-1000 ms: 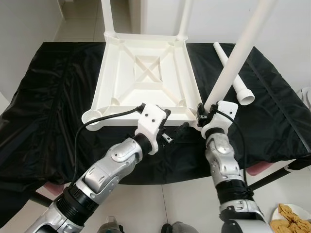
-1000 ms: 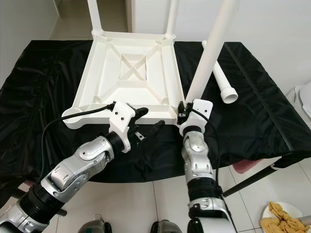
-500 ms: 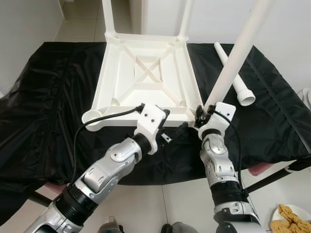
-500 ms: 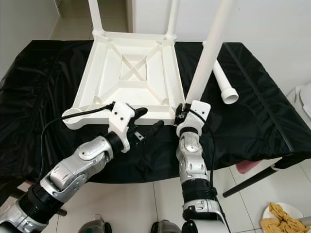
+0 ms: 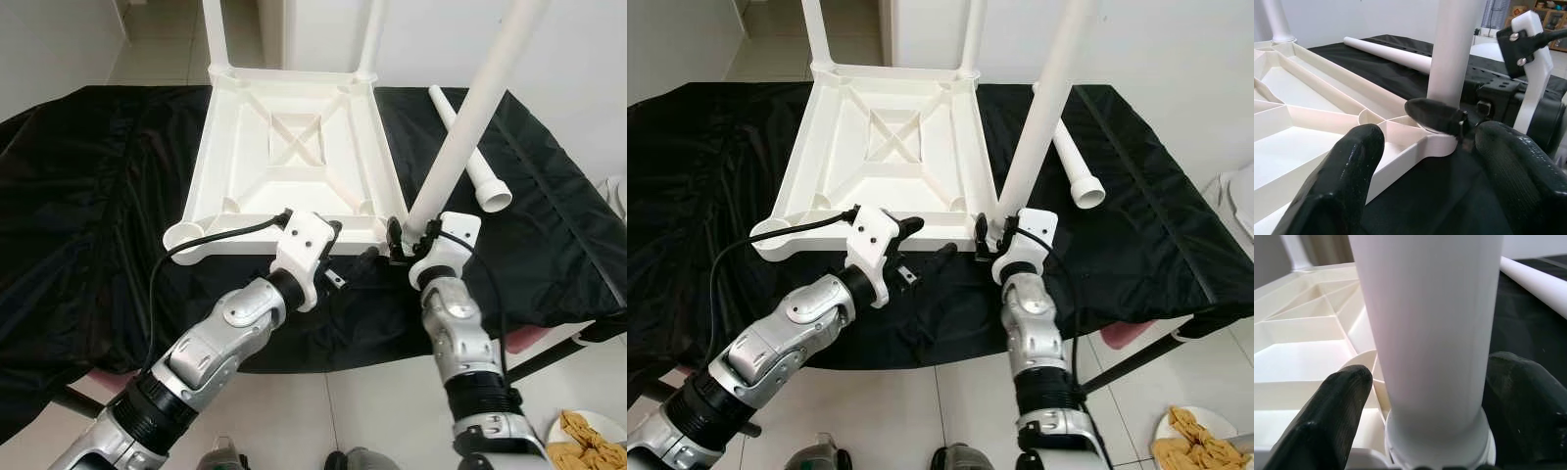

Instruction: Building children table

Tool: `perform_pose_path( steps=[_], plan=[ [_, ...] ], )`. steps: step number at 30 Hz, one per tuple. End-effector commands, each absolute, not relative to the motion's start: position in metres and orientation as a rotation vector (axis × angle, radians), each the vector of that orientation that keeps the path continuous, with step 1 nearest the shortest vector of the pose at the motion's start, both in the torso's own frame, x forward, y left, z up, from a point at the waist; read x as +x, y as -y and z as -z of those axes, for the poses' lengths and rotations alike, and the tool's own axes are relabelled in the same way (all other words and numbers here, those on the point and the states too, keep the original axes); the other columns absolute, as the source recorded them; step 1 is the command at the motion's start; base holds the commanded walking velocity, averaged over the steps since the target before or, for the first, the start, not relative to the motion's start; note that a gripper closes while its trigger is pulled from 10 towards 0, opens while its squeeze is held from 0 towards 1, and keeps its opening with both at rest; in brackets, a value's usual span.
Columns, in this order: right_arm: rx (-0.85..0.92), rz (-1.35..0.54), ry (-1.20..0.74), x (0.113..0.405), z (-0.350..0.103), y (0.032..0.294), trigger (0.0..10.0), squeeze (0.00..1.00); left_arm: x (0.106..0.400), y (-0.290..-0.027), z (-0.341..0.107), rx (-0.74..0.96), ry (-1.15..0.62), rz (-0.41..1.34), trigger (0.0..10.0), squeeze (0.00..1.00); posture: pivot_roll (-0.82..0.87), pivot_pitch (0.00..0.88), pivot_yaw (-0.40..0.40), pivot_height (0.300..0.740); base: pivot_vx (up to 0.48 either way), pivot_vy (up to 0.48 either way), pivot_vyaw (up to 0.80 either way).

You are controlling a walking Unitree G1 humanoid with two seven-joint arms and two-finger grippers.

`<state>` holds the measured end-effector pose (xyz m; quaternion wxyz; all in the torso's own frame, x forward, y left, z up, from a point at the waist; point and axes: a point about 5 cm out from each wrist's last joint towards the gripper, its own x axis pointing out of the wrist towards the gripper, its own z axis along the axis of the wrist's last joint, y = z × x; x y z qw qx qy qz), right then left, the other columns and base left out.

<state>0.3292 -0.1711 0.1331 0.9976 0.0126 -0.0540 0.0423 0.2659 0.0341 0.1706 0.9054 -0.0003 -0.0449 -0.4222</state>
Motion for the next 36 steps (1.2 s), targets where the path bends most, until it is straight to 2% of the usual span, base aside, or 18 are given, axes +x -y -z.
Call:
perform_pose_path(
  steps=[1,8,13,23,24,26,27,29,31,32,36],
  plan=[
    [0.033,-0.103,0.116,0.33,-0.134,0.178,10.0,0.0,0.258,-0.029,-0.17,0.022,0.1,1.112,10.0,0.0,0.02,0.021,-0.028,0.74,0.0,0.0,0.0],
    [-0.001,-0.238,0.154,0.334,-0.145,0.193,10.0,0.0,0.259,-0.029,-0.171,0.023,0.101,1.113,10.0,0.0,0.01,0.027,-0.019,0.74,0.0,0.0,0.0],
    [-0.039,-0.412,0.117,0.337,-0.141,0.2,10.0,0.0,0.259,-0.029,-0.171,0.023,0.101,1.117,10.0,0.0,0.01,0.033,-0.01,0.74,0.0,0.0,0.0],
    [-0.026,-0.495,0.092,0.345,-0.141,0.205,10.0,0.0,0.257,-0.029,-0.171,0.02,0.098,1.119,10.0,0.0,0.01,0.039,-0.008,0.74,0.0,0.0,0.0],
    [-0.026,-0.502,0.088,0.347,-0.14,0.206,5.7,0.0,0.257,-0.029,-0.171,0.019,0.097,1.118,10.0,0.0,0.02,0.043,-0.007,0.74,0.0,0.0,0.0],
    [-0.029,-0.502,0.085,0.349,-0.14,0.206,5.7,0.0,0.257,-0.029,-0.171,0.019,0.096,1.117,10.0,0.0,0.02,0.043,-0.007,0.74,0.0,0.0,0.0],
    [-0.026,-0.507,0.084,0.351,-0.14,0.206,3.4,0.0,0.257,-0.029,-0.171,0.019,0.096,1.117,10.0,0.0,0.02,0.043,-0.008,0.74,0.0,0.0,0.0],
    [-0.028,-0.519,0.087,0.352,-0.141,0.206,1.6,0.0,0.257,-0.029,-0.171,0.018,0.096,1.115,10.0,0.0,0.02,0.042,-0.008,0.74,0.0,0.0,0.0],
    [-0.029,-0.523,0.088,0.353,-0.141,0.206,1.6,0.0,0.257,-0.029,-0.171,0.018,0.096,1.115,10.0,0.0,0.02,0.042,-0.008,0.74,0.0,0.0,0.0],
    [-0.03,-0.527,0.088,0.354,-0.141,0.207,0.0,0.0,0.257,-0.029,-0.171,0.018,0.097,1.114,10.0,0.0,0.02,0.042,-0.008,0.74,0.0,0.0,0.0],
    [-0.043,-0.545,0.086,0.354,-0.142,0.208,0.0,0.0,0.257,-0.029,-0.171,0.017,0.097,1.115,10.0,0.0,0.02,0.043,-0.009,0.74,0.0,0.0,0.0]
  ],
)
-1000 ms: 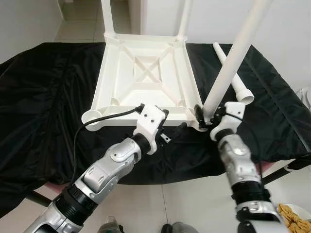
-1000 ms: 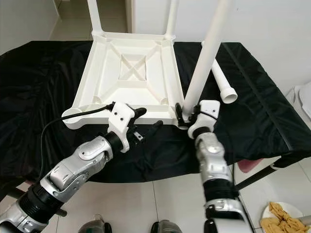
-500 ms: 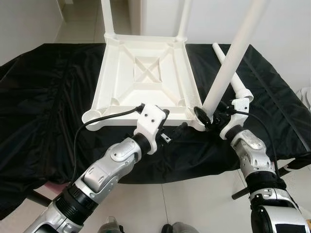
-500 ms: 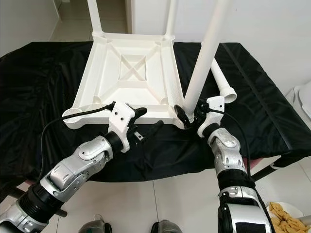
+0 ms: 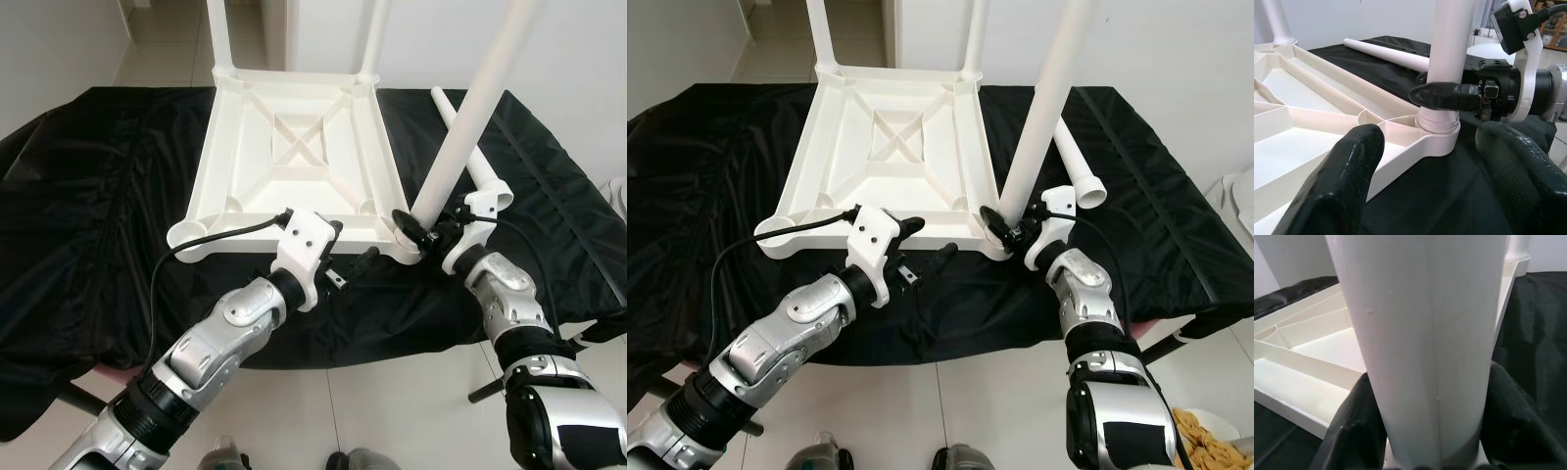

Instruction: Building children table

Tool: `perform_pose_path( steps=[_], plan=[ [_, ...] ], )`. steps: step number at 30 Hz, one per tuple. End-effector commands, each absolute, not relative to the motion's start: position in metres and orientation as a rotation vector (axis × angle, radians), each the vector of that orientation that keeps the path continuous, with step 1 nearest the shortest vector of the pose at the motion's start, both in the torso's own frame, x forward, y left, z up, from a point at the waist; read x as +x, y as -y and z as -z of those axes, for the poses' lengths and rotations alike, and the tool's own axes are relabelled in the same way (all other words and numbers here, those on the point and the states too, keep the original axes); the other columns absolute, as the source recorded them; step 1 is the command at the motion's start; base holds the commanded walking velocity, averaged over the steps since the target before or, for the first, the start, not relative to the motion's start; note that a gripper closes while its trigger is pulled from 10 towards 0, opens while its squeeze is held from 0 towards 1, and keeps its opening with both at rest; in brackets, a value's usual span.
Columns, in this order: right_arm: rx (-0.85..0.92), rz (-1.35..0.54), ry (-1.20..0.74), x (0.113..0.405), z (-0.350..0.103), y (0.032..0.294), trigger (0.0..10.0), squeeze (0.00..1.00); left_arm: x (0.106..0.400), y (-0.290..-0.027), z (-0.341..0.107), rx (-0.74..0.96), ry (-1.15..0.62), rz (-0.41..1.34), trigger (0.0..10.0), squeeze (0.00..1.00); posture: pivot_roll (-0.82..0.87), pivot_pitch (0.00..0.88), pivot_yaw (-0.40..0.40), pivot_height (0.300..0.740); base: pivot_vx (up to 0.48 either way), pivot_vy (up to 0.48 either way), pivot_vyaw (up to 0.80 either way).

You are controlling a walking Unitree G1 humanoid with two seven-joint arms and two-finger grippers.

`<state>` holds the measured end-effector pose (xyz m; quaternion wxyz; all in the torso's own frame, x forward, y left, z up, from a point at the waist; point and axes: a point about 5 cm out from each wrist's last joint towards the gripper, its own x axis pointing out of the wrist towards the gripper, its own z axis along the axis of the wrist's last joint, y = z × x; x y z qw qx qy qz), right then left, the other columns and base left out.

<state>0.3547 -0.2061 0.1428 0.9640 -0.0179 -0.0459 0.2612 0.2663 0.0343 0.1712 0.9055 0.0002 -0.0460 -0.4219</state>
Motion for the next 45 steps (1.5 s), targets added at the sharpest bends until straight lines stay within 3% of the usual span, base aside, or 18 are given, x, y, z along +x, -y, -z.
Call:
perform_pose_path(
  steps=[1,7,8,9,17,23,39,45],
  plan=[
    [-0.043,-0.545,0.086,0.354,-0.142,0.208,0.0,0.0,0.257,-0.029,-0.171,0.017,0.097,1.115,10.0,0.0,0.02,0.043,-0.009,0.74,0.0,0.0,0.0],
    [-0.064,-0.572,0.08,0.352,-0.139,0.209,0.2,0.0,0.257,-0.029,-0.171,0.016,0.099,1.116,10.0,0.0,0.01,0.044,-0.012,0.74,0.0,0.0,0.0],
    [-0.068,-0.569,0.076,0.352,-0.138,0.209,3.1,0.0,0.257,-0.029,-0.171,0.016,0.099,1.116,10.0,0.0,0.01,0.044,-0.012,0.74,0.0,0.0,0.0],
    [-0.067,-0.557,0.068,0.352,-0.137,0.209,10.0,0.0,0.257,-0.029,-0.171,0.015,0.1,1.116,10.0,0.0,0.01,0.044,-0.012,0.74,0.0,0.0,0.0],
    [0.006,-0.466,0.084,0.351,-0.137,0.205,10.0,0.0,0.256,-0.028,-0.171,0.012,0.099,1.118,10.0,0.0,0.01,0.046,-0.019,0.74,0.0,0.0,0.0],
    [0.013,-0.275,0.085,0.353,-0.136,0.198,10.0,0.0,0.255,-0.026,-0.17,0.01,0.098,1.124,10.0,0.0,0.01,0.045,-0.018,0.74,0.0,0.0,0.0],
    [0.111,0.012,0.05,0.34,-0.126,0.173,10.0,0.0,0.253,-0.026,-0.168,0.014,0.092,1.14,10.0,0.0,0.01,0.032,-0.015,0.74,0.0,0.0,0.0],
    [0.094,0.26,0.043,0.329,-0.123,0.163,10.0,0.0,0.253,-0.025,-0.168,0.014,0.093,1.142,10.0,0.0,0.01,0.026,-0.021,0.74,0.0,0.0,0.0]
  ],
)
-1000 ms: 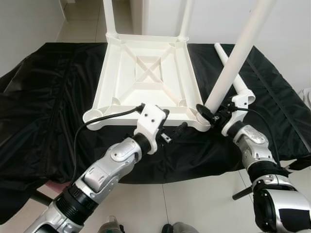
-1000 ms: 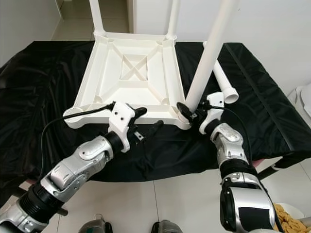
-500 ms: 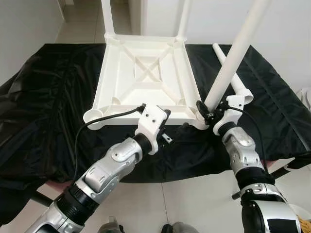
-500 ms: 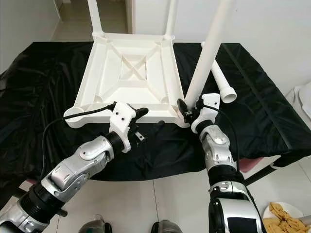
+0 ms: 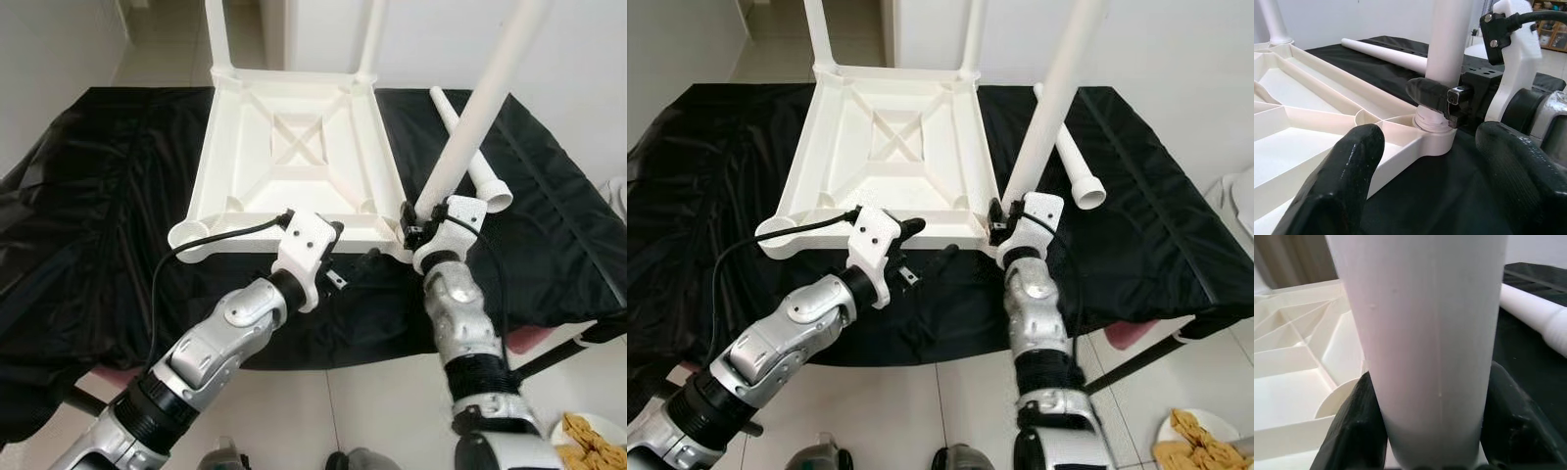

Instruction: Building children table

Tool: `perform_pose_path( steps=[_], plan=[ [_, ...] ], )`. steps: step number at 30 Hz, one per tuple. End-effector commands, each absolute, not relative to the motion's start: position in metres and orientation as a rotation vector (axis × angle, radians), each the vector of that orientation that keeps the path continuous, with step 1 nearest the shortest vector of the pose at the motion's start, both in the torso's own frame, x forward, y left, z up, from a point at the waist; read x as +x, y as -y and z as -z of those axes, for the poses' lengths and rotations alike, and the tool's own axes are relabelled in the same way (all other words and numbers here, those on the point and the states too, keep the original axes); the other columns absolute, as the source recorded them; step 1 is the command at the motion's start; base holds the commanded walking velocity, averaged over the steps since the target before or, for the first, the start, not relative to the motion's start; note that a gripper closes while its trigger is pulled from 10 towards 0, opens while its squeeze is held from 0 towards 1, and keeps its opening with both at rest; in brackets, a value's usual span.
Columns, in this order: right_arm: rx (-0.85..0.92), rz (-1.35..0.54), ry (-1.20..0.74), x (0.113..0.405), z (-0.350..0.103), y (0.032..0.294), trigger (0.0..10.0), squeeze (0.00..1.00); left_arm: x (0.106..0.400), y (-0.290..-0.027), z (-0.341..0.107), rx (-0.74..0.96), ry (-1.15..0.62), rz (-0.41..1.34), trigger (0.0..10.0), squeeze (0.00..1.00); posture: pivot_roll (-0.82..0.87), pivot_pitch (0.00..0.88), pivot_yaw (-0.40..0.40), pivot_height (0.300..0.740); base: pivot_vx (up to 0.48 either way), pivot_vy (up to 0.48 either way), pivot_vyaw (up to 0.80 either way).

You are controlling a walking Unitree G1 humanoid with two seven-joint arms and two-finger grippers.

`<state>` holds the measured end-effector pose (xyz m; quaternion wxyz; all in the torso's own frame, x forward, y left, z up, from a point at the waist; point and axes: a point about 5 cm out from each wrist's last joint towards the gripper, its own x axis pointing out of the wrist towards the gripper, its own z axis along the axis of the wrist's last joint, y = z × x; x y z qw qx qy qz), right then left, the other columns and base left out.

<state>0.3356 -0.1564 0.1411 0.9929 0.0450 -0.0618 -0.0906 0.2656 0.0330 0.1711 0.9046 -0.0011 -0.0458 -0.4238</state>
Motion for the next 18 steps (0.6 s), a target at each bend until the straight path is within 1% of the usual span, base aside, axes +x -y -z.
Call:
perform_pose_path(
  steps=[1,11,12,14,15,18],
  plan=[
    [0.097,0.306,0.043,0.3272,-0.1231,0.1615,10.0,0.0,0.253,-0.0252,-0.1683,0.014,0.093,1.141,10.0,0.0,0.01,0.025,-0.022,0.74,0.0,0.0,0.0],
    [0.082,0.336,0.017,0.3227,-0.1238,0.1566,10.0,0.0,0.2523,-0.0244,-0.168,0.01,0.092,1.139,10.0,0.0,0.01,0.03,-0.024,0.74,0.0,0.0,0.0],
    [0.071,0.335,0.021,0.3226,-0.1243,0.1575,10.0,0.09,0.2522,-0.0242,-0.1679,0.01,0.091,1.139,10.0,0.0,0.01,0.031,-0.024,0.74,0.0,0.0,0.0],
    [0.063,0.336,0.023,0.3224,-0.1247,0.1581,10.0,0.09,0.2522,-0.024,-0.1679,0.009,0.091,1.14,10.0,0.0,0.01,0.031,-0.024,0.74,0.0,0.0,0.0],
    [0.059,0.319,0.028,0.3219,-0.1247,0.1583,10.0,1.0,0.2522,-0.0239,-0.1679,0.009,0.092,1.14,10.0,0.0,0.01,0.032,-0.025,0.74,0.0,0.0,0.0],
    [0.059,0.296,0.036,0.3208,-0.1238,0.1615,10.0,1.0,0.2523,-0.0236,-0.168,0.008,0.093,1.138,10.0,0.0,0.0,0.033,-0.027,0.74,0.0,0.0,0.0]
  ],
)
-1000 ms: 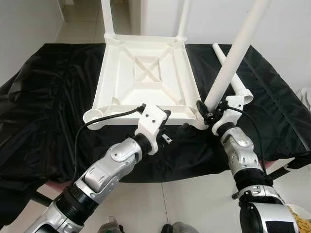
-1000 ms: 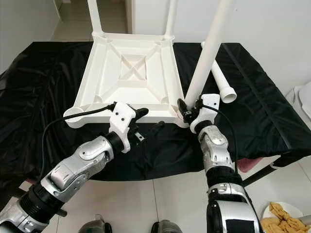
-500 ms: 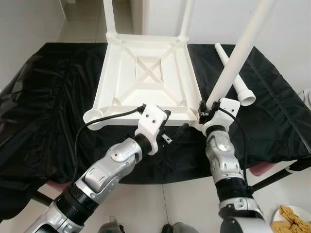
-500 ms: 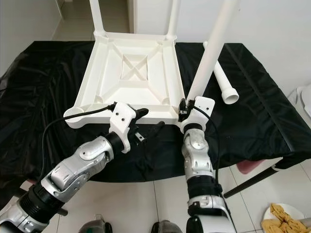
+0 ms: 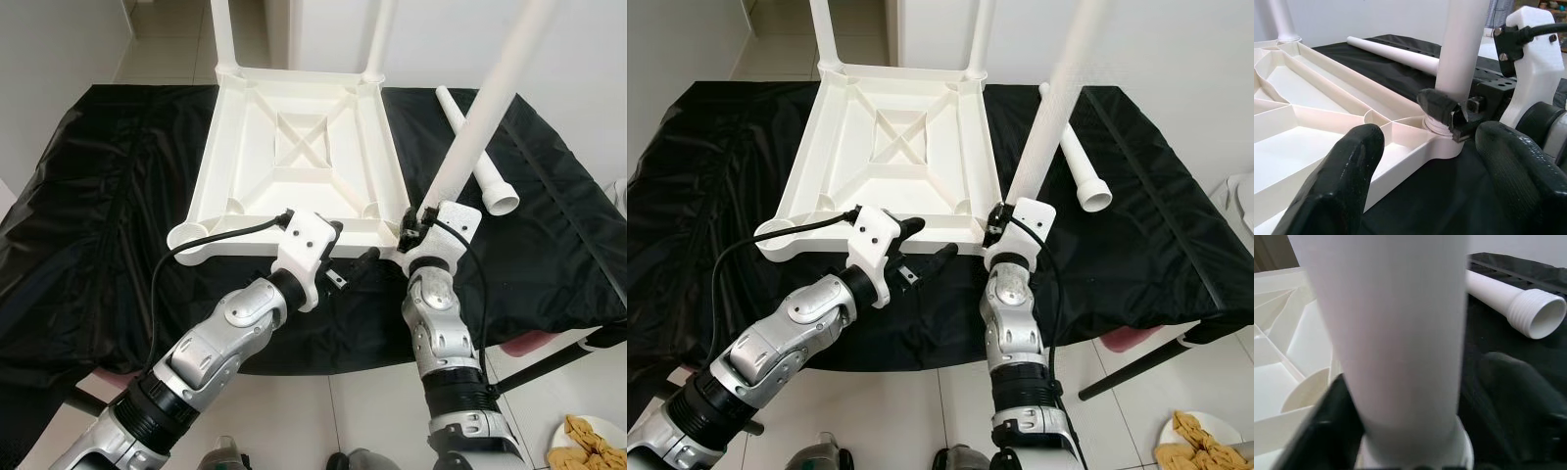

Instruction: Building children table

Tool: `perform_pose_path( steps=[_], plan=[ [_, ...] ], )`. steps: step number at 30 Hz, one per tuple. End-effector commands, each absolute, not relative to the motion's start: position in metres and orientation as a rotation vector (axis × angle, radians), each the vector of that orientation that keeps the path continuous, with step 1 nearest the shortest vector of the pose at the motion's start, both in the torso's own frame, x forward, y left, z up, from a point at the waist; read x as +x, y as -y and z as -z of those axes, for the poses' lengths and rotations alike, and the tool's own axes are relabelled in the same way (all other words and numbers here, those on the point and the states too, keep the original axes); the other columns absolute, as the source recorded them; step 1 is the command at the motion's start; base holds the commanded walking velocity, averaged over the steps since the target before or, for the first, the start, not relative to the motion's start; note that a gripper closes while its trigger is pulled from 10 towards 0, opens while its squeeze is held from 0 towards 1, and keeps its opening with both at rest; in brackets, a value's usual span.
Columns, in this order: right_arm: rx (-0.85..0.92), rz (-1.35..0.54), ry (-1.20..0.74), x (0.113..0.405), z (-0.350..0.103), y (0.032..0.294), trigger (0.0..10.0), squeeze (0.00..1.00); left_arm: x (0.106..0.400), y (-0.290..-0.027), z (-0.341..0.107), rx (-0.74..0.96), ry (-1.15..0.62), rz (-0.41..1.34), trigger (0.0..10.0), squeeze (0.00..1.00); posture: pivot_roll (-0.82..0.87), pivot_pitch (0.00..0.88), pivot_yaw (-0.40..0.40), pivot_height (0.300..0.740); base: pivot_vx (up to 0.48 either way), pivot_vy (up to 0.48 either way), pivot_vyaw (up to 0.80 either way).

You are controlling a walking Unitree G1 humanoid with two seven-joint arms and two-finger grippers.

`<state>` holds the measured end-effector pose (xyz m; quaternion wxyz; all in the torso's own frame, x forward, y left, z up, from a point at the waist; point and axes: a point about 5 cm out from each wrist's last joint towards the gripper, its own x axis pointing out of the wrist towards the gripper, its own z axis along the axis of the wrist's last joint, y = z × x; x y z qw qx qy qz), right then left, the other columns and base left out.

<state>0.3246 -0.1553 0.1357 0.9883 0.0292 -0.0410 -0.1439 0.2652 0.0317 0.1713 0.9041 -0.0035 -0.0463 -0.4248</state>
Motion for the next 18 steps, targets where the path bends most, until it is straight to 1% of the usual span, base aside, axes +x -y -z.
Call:
perform_pose_path(
  steps=[1,5,7,8,9,10,11,12,14,16,18],
  plan=[
    [0.059,0.296,0.036,0.321,-0.124,0.161,10.0,1.0,0.252,-0.024,-0.168,0.008,0.093,1.138,10.0,0.0,0.0,0.033,-0.027,0.74,0.0,0.0,0.0],
    [0.061,0.276,0.048,0.32,-0.124,0.165,10.0,1.0,0.252,-0.023,-0.168,0.007,0.094,1.137,10.0,0.0,0.0,0.033,-0.028,0.74,0.0,0.0,0.0],
    [0.086,0.202,0.062,0.321,-0.126,0.168,10.0,1.0,0.253,-0.023,-0.168,0.007,0.095,1.135,10.0,0.0,0.0,0.035,-0.03,0.74,0.0,0.0,0.0],
    [0.086,0.202,0.062,0.321,-0.126,0.168,10.0,1.0,0.253,-0.023,-0.168,0.007,0.095,1.135,10.0,0.0,0.0,0.035,-0.03,0.74,0.0,0.0,0.0],
    [0.095,0.148,0.066,0.322,-0.127,0.171,10.0,1.0,0.253,-0.023,-0.168,0.006,0.096,1.133,10.0,0.0,0.0,0.037,-0.03,0.74,0.0,0.0,0.0],
    [0.095,0.069,0.062,0.324,-0.127,0.174,10.0,0.0,0.254,-0.023,-0.168,0.006,0.097,1.131,10.0,0.0,0.0,0.041,-0.03,0.74,0.0,0.0,0.0],
    [0.095,0.069,0.062,0.324,-0.127,0.174,10.0,0.0,0.254,-0.023,-0.168,0.006,0.097,1.131,10.0,0.0,0.0,0.041,-0.03,0.74,0.0,0.0,0.0],
    [0.1,0.008,0.056,0.325,-0.126,0.178,10.0,0.0,0.254,-0.024,-0.169,0.005,0.098,1.13,10.0,0.0,0.0,0.041,-0.03,0.74,0.0,0.0,0.0],
    [0.1,0.008,0.056,0.325,-0.126,0.178,10.0,0.0,0.254,-0.024,-0.169,0.005,0.098,1.13,10.0,0.0,0.0,0.041,-0.03,0.74,0.0,0.0,0.0],
    [0.069,-0.126,0.039,0.328,-0.125,0.188,10.0,0.0,0.255,-0.024,-0.169,0.006,0.1,1.127,10.0,0.0,0.0,0.044,-0.026,0.74,0.0,0.0,0.0],
    [0.069,-0.126,0.039,0.328,-0.125,0.188,10.0,0.0,0.255,-0.024,-0.169,0.006,0.1,1.127,10.0,0.0,0.0,0.044,-0.026,0.74,0.0,0.0,0.0]
  ],
)
